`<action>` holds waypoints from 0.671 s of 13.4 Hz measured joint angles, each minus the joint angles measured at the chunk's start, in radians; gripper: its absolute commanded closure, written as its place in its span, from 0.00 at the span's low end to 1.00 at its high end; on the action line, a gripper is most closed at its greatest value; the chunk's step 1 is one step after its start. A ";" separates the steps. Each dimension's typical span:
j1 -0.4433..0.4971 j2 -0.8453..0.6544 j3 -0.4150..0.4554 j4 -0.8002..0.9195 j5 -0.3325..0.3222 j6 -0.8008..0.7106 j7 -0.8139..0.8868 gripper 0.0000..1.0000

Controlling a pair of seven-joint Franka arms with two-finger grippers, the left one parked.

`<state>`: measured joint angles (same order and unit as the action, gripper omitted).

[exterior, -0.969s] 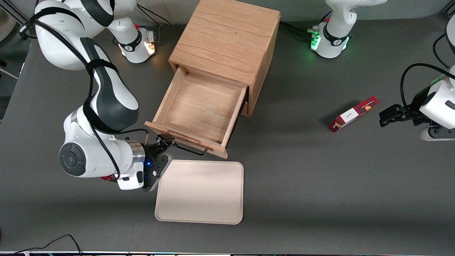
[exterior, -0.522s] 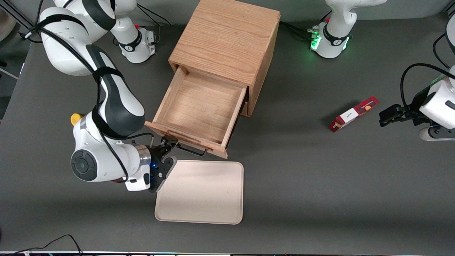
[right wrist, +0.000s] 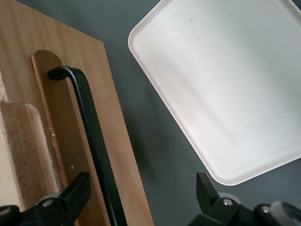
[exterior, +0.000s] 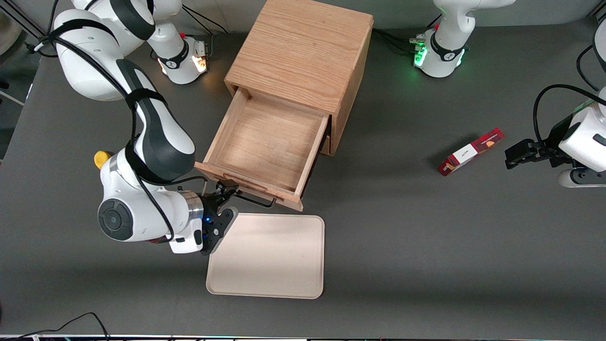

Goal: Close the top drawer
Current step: 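Position the right gripper against the drawer front beside the handle, then push the drawer front with the right gripper into the cabinet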

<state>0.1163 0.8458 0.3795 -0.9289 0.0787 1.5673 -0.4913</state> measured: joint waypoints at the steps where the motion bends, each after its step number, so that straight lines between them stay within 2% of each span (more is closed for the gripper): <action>1: 0.001 0.001 0.000 -0.001 0.000 0.000 0.001 0.00; 9: 0.005 0.005 0.010 -0.032 -0.001 0.000 0.002 0.00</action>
<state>0.1217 0.8513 0.3890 -0.9610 0.0781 1.5669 -0.4889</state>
